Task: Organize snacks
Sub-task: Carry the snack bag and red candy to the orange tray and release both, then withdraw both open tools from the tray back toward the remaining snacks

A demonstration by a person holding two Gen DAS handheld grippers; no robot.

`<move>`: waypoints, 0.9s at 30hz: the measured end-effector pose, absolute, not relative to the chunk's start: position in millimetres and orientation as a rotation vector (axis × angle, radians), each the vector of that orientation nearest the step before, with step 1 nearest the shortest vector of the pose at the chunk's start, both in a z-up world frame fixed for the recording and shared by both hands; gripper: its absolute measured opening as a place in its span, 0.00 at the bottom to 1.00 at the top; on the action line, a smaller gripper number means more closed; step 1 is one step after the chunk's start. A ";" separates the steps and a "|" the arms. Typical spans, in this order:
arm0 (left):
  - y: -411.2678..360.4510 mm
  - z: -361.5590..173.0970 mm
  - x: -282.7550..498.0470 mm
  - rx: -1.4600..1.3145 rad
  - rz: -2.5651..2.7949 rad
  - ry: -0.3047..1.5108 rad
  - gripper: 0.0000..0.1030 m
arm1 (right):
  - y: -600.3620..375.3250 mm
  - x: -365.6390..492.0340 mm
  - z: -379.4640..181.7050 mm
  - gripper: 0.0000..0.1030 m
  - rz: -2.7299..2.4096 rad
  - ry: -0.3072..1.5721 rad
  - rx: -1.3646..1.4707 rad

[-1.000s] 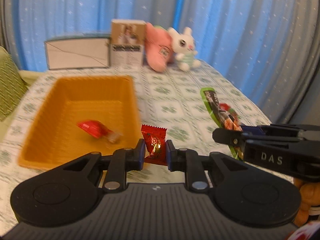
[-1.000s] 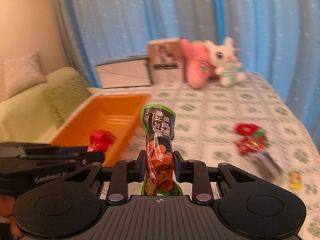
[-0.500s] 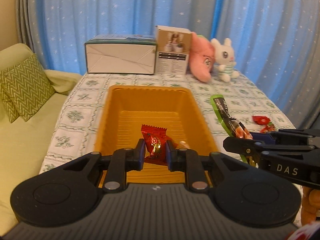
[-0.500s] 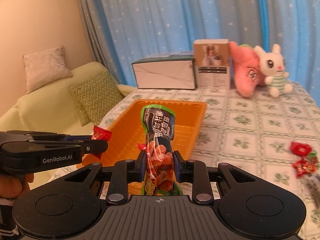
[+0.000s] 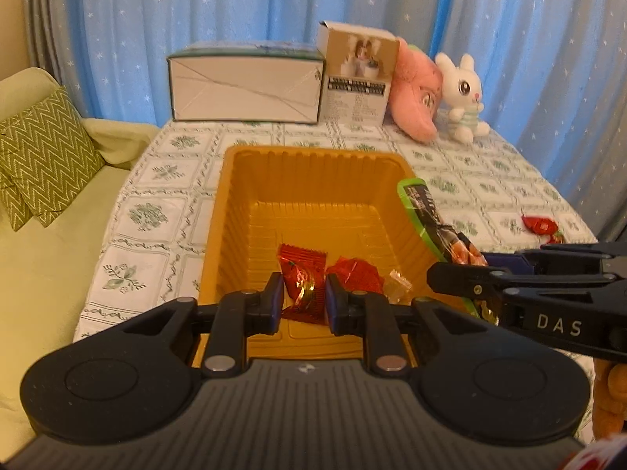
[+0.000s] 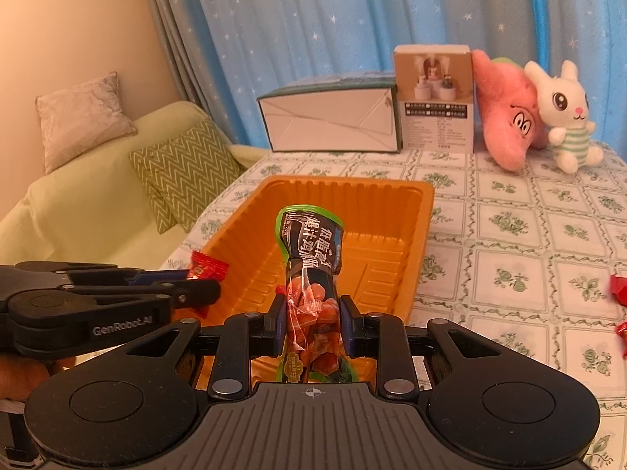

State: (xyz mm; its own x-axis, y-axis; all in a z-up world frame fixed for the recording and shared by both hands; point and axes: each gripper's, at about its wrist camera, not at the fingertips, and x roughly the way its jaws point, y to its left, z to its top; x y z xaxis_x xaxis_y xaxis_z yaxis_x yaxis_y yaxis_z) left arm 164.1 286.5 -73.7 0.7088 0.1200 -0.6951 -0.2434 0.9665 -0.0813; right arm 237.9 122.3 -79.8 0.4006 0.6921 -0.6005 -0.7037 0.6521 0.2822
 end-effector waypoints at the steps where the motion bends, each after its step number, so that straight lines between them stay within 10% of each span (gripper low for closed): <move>1: 286.5 -75.5 165.2 -0.170 0.193 0.768 0.23 | 122.6 238.2 -81.2 0.27 0.882 0.754 -0.019; 3: 285.3 -77.2 164.0 -0.157 0.196 0.768 0.36 | 123.3 239.4 -83.5 0.27 0.875 0.761 -0.024; 27: 282.0 -64.2 129.7 -0.139 0.244 0.716 0.36 | 109.4 239.5 -73.5 0.27 0.833 0.736 0.071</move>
State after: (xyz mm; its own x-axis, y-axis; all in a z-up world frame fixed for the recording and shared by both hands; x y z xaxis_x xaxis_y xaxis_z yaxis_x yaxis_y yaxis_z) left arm 129.7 282.0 -64.2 0.7276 0.1735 -0.6636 -0.2682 0.9624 -0.0425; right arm 239.5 109.4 -73.5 0.4436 0.6947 -0.5662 -0.6475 0.6852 0.3335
